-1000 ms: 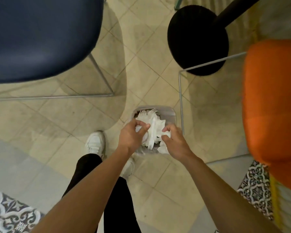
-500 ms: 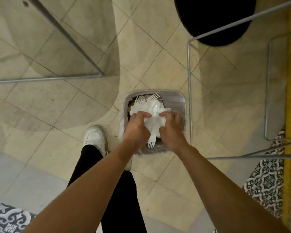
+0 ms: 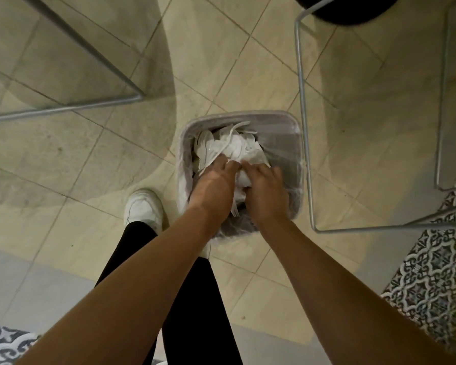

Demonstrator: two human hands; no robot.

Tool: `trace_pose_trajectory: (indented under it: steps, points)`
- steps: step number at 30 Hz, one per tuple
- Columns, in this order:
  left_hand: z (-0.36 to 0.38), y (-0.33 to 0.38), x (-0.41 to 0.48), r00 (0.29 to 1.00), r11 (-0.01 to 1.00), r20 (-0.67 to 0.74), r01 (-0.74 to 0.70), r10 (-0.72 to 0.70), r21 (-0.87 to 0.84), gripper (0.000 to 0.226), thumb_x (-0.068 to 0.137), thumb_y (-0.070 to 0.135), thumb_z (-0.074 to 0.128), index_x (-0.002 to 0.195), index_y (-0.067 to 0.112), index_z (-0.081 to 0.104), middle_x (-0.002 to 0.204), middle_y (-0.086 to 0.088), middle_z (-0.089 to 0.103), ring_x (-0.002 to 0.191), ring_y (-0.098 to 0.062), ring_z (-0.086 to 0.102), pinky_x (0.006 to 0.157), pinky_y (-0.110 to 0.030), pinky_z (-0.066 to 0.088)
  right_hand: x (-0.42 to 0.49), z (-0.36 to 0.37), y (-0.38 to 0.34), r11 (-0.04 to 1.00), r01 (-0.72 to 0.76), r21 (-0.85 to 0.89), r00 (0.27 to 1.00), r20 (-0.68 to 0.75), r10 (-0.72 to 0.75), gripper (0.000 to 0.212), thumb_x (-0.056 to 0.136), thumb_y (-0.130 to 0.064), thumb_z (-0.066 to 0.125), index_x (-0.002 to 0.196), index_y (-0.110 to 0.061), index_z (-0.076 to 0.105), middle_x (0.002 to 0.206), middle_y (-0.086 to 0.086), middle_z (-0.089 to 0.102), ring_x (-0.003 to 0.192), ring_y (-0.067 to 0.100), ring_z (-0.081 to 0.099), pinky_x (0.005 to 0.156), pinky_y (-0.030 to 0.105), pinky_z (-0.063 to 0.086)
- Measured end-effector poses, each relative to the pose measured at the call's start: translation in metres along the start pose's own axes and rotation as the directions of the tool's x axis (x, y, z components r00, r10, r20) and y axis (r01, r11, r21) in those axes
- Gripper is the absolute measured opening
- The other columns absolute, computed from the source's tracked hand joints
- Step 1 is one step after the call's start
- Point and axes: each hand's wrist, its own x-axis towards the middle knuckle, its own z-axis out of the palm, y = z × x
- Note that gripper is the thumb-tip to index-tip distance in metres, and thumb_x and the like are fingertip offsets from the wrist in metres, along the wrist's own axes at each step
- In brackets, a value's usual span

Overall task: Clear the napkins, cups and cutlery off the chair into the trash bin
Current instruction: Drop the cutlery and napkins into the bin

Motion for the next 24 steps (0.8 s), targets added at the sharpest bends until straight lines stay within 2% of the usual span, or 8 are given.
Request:
trace_pose_trajectory:
  steps: [2, 4, 6, 9, 12, 17, 21, 24]
  points:
    - [0.002, 0.001, -0.002, 1.000, 0.999, 0.011, -0.002, 0.002, 0.043, 0.056, 0.084, 0.005, 0.057, 0.136, 0.017, 0.037, 0.140, -0.004, 0.033, 0.120, -0.022, 0.046, 0.100, -0.031, 0.039, 0.001, 0.001, 0.000, 0.998, -0.035, 0.044, 0.999, -0.012, 0.036, 0.042, 0.095, -0.021, 0.044, 0.137, -0.025, 0.041, 0.132, 0.001, 0.044, 0.114, 0.013, 0.036, 0.092, 0.035, 0.039]
    - [-0.001, 0.003, -0.005, 1.000, 0.997, 0.016, -0.015, 0.014, 0.070, 0.060, 0.084, 0.003, 0.056, 0.138, 0.017, 0.033, 0.144, -0.005, 0.029, 0.124, -0.021, 0.044, 0.101, -0.030, 0.039, 0.001, -0.001, -0.003, 0.975, -0.101, 0.197, 0.993, -0.036, 0.110, 0.029, 0.095, -0.032, 0.045, 0.124, -0.027, 0.048, 0.118, -0.005, 0.046, 0.097, 0.007, 0.043, 0.087, 0.038, 0.042]
    - [-0.006, 0.005, -0.009, 0.999, 0.996, 0.019, -0.044, 0.042, 0.081, 0.064, 0.086, 0.001, 0.052, 0.143, 0.018, 0.027, 0.151, -0.005, 0.022, 0.130, -0.019, 0.041, 0.103, -0.028, 0.038, -0.004, -0.011, -0.008, 0.961, -0.110, 0.253, 0.992, -0.028, 0.121, 0.029, 0.092, -0.026, 0.052, 0.121, -0.025, 0.050, 0.115, -0.007, 0.047, 0.103, 0.018, 0.051, 0.083, 0.038, 0.044]
    - [-0.021, 0.009, -0.017, 0.997, 0.996, 0.017, -0.075, 0.074, 0.046, 0.069, 0.087, -0.001, 0.053, 0.145, 0.021, 0.024, 0.155, -0.005, 0.018, 0.136, -0.017, 0.033, 0.107, -0.025, 0.032, -0.015, -0.031, -0.011, 0.961, -0.106, 0.255, 0.994, 0.035, 0.101, 0.055, 0.084, -0.009, 0.063, 0.133, -0.024, 0.043, 0.129, -0.002, 0.036, 0.116, 0.020, 0.047, 0.084, 0.036, 0.047]
    - [-0.040, 0.017, -0.021, 0.997, 0.997, -0.004, -0.080, 0.080, -0.013, 0.066, 0.086, 0.003, 0.056, 0.144, 0.020, 0.029, 0.153, -0.008, 0.024, 0.139, -0.020, 0.027, 0.107, -0.026, 0.028, -0.023, -0.047, -0.012, 0.968, -0.103, 0.227, 0.995, 0.036, 0.097, 0.066, 0.080, -0.012, 0.069, 0.137, -0.026, 0.039, 0.136, 0.000, 0.034, 0.122, 0.019, 0.041, 0.084, 0.032, 0.043]
    - [-0.082, 0.039, -0.045, 0.992, 0.997, -0.108, -0.071, 0.067, -0.026, 0.063, 0.085, 0.012, 0.059, 0.141, 0.022, 0.032, 0.139, -0.002, 0.044, 0.128, -0.021, 0.034, 0.099, -0.025, 0.029, -0.039, -0.089, -0.028, 0.977, -0.046, 0.210, 0.998, -0.041, 0.056, 0.052, 0.084, -0.026, 0.067, 0.132, -0.022, 0.047, 0.133, 0.002, 0.042, 0.126, 0.020, 0.034, 0.097, 0.032, 0.037]
    - [-0.125, 0.053, -0.073, 0.975, 0.994, -0.195, -0.101, 0.106, 0.034, 0.062, 0.084, 0.021, 0.061, 0.139, 0.022, 0.033, 0.133, -0.001, 0.049, 0.123, -0.020, 0.040, 0.099, -0.024, 0.028, -0.056, -0.130, -0.053, 0.981, 0.045, 0.191, 0.994, -0.107, -0.025, 0.041, 0.088, -0.023, 0.060, 0.128, -0.014, 0.053, 0.128, 0.007, 0.049, 0.122, 0.024, 0.040, 0.102, 0.036, 0.035]
    - [-0.158, 0.064, -0.094, 0.969, 0.997, -0.238, -0.073, 0.063, -0.034, 0.064, 0.083, 0.022, 0.063, 0.140, 0.023, 0.034, 0.131, -0.003, 0.051, 0.121, -0.021, 0.042, 0.096, -0.028, 0.034, -0.069, -0.160, -0.074, 0.981, 0.063, 0.181, 0.993, -0.108, -0.043, 0.040, 0.090, -0.025, 0.057, 0.128, -0.016, 0.051, 0.129, 0.004, 0.046, 0.124, 0.022, 0.038, 0.105, 0.035, 0.033]
